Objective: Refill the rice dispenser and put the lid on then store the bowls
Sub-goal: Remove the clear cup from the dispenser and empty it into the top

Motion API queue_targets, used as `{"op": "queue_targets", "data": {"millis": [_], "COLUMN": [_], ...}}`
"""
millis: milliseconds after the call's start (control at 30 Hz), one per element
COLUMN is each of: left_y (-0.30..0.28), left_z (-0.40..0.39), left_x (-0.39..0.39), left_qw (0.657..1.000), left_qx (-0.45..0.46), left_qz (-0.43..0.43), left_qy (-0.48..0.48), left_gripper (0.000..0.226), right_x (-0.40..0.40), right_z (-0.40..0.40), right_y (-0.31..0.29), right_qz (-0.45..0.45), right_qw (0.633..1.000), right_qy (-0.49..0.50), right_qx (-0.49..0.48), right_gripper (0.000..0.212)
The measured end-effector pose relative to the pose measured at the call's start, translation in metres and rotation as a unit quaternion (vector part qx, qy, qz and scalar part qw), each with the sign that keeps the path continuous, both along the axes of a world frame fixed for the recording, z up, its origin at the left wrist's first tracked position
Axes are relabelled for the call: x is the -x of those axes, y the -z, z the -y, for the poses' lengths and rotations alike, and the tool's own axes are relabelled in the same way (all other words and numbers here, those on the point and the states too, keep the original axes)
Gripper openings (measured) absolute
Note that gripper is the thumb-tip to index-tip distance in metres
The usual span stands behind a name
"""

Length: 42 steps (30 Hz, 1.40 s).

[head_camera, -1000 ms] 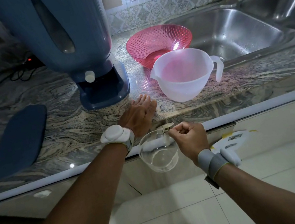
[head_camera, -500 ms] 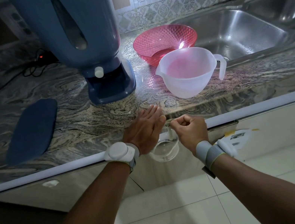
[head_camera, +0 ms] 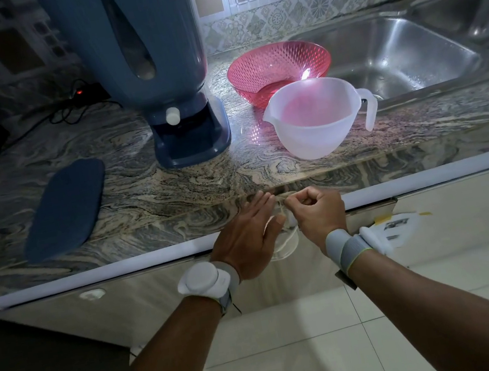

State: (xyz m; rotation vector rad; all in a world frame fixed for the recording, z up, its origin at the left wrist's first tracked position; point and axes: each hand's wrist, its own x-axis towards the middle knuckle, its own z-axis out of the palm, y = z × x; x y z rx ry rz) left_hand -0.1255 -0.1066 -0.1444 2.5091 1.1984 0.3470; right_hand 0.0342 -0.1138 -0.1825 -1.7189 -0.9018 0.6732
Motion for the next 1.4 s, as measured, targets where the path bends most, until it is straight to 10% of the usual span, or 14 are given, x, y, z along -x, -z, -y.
{"op": "queue_targets", "data": {"millis": [600,1400], "left_y": [-0.003,0.001], "left_z": [-0.011,-0.005], "left_x": [-0.012,-0.016], "left_qw": [0.993,0.993], "left_qx": [0.052,0.016], "left_qz": [-0.055,-0.094], "left_qy": [-0.096,-0.072], "left_gripper": [0.019,0.039], "right_x": [-0.006,-0.004], "right_z": [0.01,0.012], "right_y": [-0.001,0.001], "right_qz": [0.034,0.035], "right_qw": [0.999,0.998], "right_qy": [-0.028,-0.041], "right_qx": [0.012,0.02], "right_gripper": [0.016,0.016]}}
